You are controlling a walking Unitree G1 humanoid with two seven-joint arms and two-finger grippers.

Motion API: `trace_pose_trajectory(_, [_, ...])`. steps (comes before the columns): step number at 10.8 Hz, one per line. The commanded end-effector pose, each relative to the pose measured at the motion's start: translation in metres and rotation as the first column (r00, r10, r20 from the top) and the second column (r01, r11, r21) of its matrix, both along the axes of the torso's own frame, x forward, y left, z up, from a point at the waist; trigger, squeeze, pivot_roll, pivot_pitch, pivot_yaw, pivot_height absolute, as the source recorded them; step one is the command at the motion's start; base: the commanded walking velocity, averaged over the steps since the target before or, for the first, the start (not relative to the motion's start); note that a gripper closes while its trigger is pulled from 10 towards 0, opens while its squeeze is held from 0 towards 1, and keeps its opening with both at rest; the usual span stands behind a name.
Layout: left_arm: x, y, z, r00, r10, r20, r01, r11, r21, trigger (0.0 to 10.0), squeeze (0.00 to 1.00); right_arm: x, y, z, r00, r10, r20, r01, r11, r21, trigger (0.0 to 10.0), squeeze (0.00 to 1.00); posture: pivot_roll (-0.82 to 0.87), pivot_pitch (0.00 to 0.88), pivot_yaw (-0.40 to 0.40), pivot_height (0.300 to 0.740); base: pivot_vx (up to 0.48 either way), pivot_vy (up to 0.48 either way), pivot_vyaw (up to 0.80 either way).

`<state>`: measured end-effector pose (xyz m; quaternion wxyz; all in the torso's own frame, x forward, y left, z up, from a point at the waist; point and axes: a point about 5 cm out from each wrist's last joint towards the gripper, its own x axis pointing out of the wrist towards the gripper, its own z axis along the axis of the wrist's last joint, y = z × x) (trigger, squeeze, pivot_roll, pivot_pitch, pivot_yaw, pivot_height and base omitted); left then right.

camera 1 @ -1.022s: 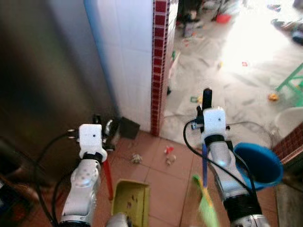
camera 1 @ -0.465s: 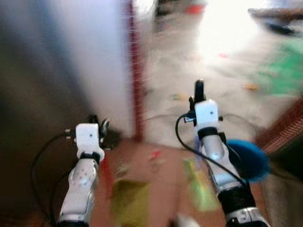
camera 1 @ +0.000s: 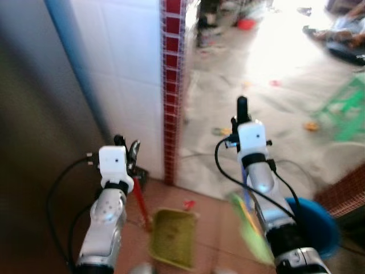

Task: Sweep floor

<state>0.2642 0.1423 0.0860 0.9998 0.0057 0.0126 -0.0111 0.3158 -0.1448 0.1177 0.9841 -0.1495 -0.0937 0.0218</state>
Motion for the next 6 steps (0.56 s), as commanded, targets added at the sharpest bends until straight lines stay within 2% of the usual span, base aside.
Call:
trace_pose_trajectory(1, [0.0017, 0.0009, 0.0132, 0.998, 0.013, 0.06, -0.014, 1.0, 0.013, 10.0, 0.0, 0.0027, -0.0065, 0.0101, 0.999, -0.007, 0.045, 0.008, 1.0, -0.024, 10.0, 0.0, -0.02, 0.0, 0.008, 0.74, 0.0, 0.0, 0.77])
trace_pose_trajectory(6, [0.004, 0.0043, 0.023, 0.992, 0.055, 0.111, -0.058, 0.998, 0.021, 10.0, 0.0, 0.0049, 0.003, 0.0092, 0.998, 0.054, 0.043, -0.055, 0.998, 0.015, 10.0, 0.0, -0.01, 0.0, 0.0, 0.74, 0.0, 0.0, 0.0])
